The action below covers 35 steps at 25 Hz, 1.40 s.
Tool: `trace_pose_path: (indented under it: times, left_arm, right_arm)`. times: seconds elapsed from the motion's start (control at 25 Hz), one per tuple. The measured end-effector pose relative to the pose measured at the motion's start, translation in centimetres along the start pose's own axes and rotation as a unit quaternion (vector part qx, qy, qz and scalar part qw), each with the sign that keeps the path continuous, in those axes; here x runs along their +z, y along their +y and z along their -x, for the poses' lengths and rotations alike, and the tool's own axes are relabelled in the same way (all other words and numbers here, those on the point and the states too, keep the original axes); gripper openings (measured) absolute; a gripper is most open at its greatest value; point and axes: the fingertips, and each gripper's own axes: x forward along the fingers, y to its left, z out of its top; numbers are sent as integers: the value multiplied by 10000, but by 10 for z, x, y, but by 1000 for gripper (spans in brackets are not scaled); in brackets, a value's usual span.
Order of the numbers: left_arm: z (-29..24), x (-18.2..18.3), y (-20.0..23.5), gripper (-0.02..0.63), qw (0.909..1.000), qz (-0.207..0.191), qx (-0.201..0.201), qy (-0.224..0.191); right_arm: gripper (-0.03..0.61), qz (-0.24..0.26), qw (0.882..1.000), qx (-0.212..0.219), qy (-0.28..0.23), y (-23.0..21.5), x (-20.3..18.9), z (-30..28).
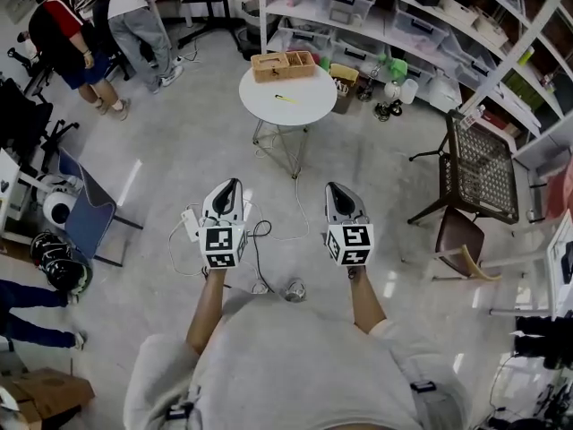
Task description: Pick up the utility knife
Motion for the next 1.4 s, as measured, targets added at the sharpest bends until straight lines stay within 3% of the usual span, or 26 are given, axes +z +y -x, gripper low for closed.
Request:
trace_pose_path:
  times: [0.8, 1.16, 1.4]
  left_arm:
    - [-32, -5, -20, 28, 9996, 40, 271, 92]
    - [-97, -15, 19, 26, 9998, 99, 135, 85]
    - [-159, -3, 63, 28, 9999, 108, -96, 42]
  right_arm:
    - [31, 73, 9989, 455, 92, -27, -7, -35]
    - [31, 166, 9990, 408, 122, -31, 0, -108]
    - [31, 167, 9995, 228, 167, -32, 20, -180]
